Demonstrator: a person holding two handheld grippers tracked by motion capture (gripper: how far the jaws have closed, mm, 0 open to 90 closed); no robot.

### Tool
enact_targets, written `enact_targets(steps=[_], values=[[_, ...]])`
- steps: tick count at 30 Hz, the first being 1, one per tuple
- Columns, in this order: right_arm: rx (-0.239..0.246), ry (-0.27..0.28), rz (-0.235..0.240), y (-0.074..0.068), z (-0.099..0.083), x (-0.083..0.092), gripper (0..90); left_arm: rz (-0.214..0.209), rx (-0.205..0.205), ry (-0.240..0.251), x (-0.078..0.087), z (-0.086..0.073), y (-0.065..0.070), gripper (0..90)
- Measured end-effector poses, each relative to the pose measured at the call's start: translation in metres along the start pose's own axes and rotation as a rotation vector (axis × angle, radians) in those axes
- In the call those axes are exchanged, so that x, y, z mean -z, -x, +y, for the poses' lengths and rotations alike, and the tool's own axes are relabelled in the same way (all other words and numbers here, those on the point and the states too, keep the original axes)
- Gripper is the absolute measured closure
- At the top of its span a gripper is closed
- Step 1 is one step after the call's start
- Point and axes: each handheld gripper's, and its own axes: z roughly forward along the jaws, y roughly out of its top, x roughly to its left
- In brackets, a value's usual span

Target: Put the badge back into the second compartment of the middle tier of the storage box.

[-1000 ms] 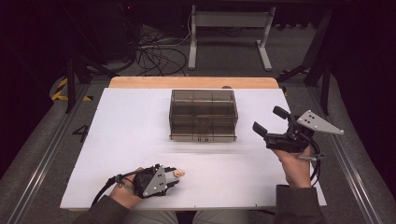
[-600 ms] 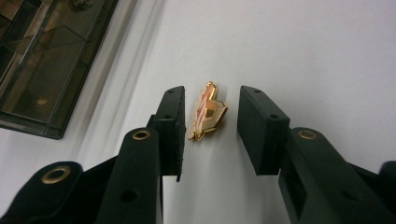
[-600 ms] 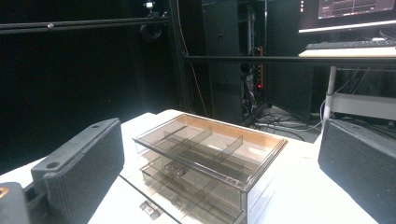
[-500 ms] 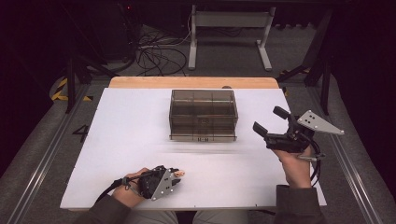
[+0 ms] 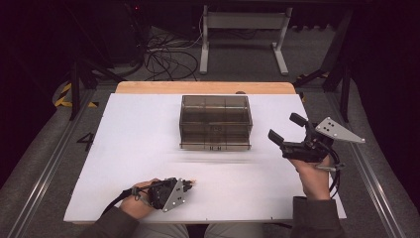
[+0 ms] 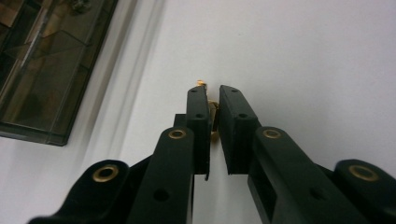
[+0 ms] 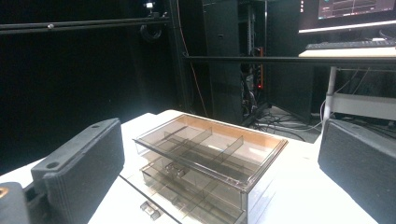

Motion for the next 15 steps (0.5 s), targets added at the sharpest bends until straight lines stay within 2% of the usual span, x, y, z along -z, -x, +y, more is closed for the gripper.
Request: enact_targets(steps=[2,5,11,13,15], values=[[0.000,0.000,0.000,0.000,0.000,0.000,1.2,0.016,0.021,0.002,0.002,0.000,-0.004,86.6],[-0.002,-0.001,-0.001,0.000,0.000,0.001,1.2,0.015,0.041,0.007,0.002,-0.001,-0.006,87.6],[-0.003,0.002,-0.001,0.000,0.000,0.001,1.2,0.001,0.079,0.007,0.001,-0.002,-0.010,87.9],[-0.004,0.002,0.001,0.000,0.000,0.001,1.2,-0.010,0.105,0.011,-0.001,-0.003,-0.013,87.9],[-0.004,0.002,0.000,0.000,0.000,0.001,1.2,-0.013,0.105,0.014,-0.001,-0.003,-0.014,87.9]])
